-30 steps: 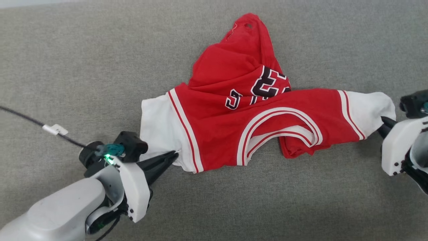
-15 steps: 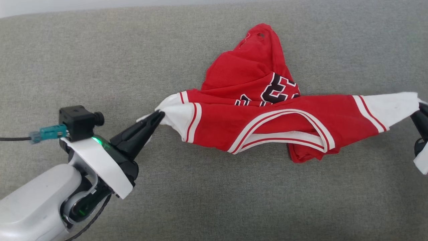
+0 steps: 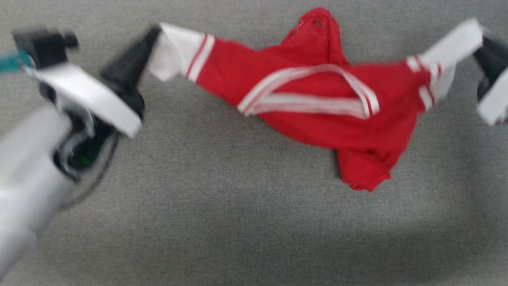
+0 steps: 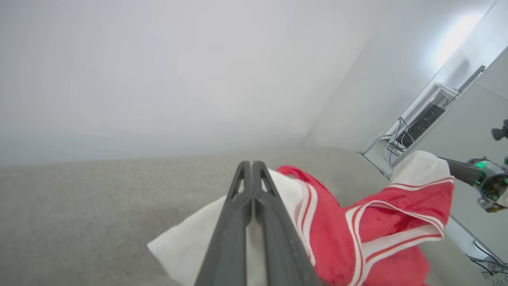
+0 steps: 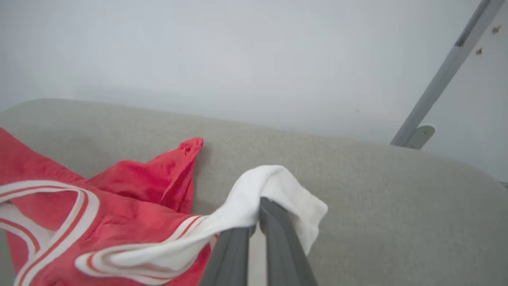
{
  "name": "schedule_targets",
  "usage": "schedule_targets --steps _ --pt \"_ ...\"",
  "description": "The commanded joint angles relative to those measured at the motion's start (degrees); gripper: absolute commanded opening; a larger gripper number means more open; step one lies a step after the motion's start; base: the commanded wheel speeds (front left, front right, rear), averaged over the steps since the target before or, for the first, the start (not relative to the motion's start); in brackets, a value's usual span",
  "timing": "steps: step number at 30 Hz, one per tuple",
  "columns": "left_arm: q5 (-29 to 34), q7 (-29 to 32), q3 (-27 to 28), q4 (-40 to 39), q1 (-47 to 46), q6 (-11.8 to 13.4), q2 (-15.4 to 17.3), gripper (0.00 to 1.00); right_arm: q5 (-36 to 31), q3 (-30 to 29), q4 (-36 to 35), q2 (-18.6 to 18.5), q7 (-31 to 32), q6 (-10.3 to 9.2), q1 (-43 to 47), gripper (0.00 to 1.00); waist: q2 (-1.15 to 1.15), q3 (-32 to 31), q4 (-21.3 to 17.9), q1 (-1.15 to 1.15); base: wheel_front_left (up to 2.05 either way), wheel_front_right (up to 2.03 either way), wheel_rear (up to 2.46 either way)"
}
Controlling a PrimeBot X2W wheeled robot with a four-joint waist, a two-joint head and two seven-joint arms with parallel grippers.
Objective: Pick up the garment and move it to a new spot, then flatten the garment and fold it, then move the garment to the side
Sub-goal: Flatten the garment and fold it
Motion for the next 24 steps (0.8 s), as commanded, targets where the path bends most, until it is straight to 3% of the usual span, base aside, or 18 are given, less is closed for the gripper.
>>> schedule_targets --steps 1,6,13,18,21,24 --pt "-0.7 0.6 0.8 1.9 -2.5 0.1 -0.5 0.00 0.7 0.4 1.1 0.8 -0.1 -0.02 -3.2 0.00 0.00 0.5 -0.3 0.00 0.00 0.00 0.00" --pt "-1.3 2.2 3.9 14.2 -14.6 0.3 -5.1 0.00 0.2 1.3 11.7 4.3 -3.7 -0.02 -19.7 0.00 0.00 1.4 -0.5 0.00 0.00 0.00 0.00" --pt "-1.0 0.2 8.5 25.6 -30.9 0.2 -10.8 0.00 -3.8 0.2 25.8 8.0 -13.7 -0.02 -38.8 0.00 0.00 1.1 0.2 0.00 0.00 0.00 0.00" --pt "-3.2 -0.7 10.8 25.0 -36.4 0.1 -12.7 0.00 -6.2 -1.3 34.2 9.3 -20.7 -0.01 -46.6 0.00 0.00 -1.2 1.0 0.00 0.00 0.00 0.00" --pt "-5.0 0.4 10.5 23.1 -34.8 0.1 -13.4 0.00 -6.3 0.1 36.3 9.7 -21.1 -0.02 -46.7 0.00 0.00 -2.2 1.2 0.00 0.00 0.00 0.00" --pt "-6.9 2.3 9.4 19.6 -31.2 0.1 -11.8 0.00 -5.6 3.1 38.2 8.8 -21.0 -0.02 -43.5 0.00 0.00 -2.7 1.4 0.00 0.00 0.00 0.00"
